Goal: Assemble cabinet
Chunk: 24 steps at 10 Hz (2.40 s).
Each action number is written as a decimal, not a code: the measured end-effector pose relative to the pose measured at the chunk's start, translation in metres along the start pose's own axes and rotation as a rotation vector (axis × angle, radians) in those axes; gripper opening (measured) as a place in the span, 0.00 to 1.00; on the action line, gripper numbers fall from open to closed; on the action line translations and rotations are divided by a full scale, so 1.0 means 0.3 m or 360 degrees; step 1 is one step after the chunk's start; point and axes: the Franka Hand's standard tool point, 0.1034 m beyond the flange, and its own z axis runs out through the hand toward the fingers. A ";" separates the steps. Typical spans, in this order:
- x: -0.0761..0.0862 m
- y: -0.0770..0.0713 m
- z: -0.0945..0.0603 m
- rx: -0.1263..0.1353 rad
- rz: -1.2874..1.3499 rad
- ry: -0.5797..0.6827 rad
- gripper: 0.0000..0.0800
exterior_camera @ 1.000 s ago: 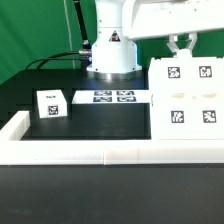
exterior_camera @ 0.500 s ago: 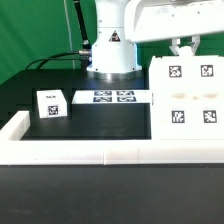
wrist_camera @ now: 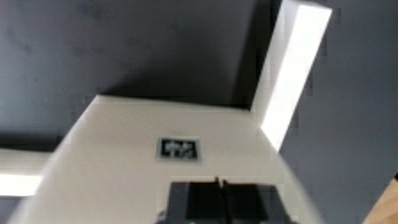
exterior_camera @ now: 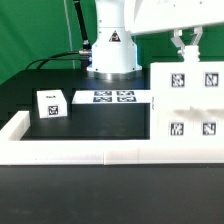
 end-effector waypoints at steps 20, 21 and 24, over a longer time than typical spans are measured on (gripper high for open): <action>-0.322 0.418 0.027 -0.0015 -0.0038 -0.0231 1.00; -0.323 0.418 0.028 -0.0015 -0.0038 -0.0231 1.00; -0.480 0.536 0.026 -0.0032 -0.0178 -0.0248 1.00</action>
Offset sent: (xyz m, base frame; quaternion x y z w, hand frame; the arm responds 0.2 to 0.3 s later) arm 0.0000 0.0000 0.0000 0.0000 0.0000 0.0000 1.0000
